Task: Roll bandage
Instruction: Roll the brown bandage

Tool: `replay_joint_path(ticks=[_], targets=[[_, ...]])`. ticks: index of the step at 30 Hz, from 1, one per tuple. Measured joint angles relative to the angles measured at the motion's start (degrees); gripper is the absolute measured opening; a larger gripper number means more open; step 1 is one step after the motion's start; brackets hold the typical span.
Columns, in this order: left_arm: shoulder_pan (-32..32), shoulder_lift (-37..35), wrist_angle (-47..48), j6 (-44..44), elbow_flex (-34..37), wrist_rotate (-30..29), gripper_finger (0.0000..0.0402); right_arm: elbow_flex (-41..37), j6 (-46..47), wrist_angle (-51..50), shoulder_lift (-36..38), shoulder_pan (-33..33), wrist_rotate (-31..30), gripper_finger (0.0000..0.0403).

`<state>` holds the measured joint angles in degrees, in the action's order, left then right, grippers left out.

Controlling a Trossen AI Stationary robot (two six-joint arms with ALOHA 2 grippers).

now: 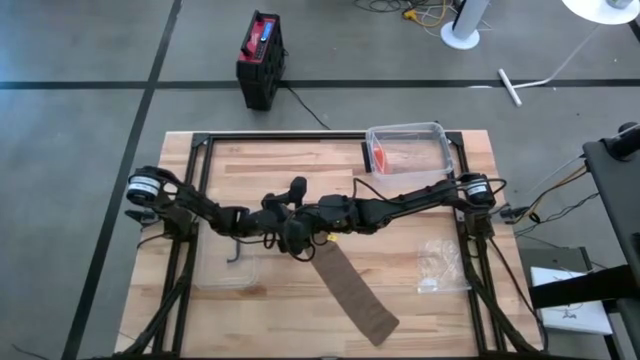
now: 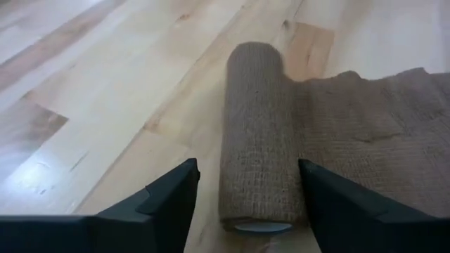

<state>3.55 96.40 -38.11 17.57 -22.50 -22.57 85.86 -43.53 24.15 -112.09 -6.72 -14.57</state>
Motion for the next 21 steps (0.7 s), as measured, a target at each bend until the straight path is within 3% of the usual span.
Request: replay_joint_path(ticks=[8, 17, 21], targets=[[-1.77, 1.22, -0.14, 0.78, 0.15, 0.08, 0.0223, 0.00, 0.00, -0.23, 0.00, 0.00, 0.00, 0.0309], [-1.79, 1.09, -1.42, 1.02, 0.15, 1.07, 0.0126, 0.00, 1.71, 1.91, 0.00, -0.02, 0.02, 0.0309], [-1.79, 0.55, -1.30, 1.00, 0.15, 1.09, 0.0108, 0.00, -3.53, 7.28, 0.00, 0.46, -1.88, 0.0309]])
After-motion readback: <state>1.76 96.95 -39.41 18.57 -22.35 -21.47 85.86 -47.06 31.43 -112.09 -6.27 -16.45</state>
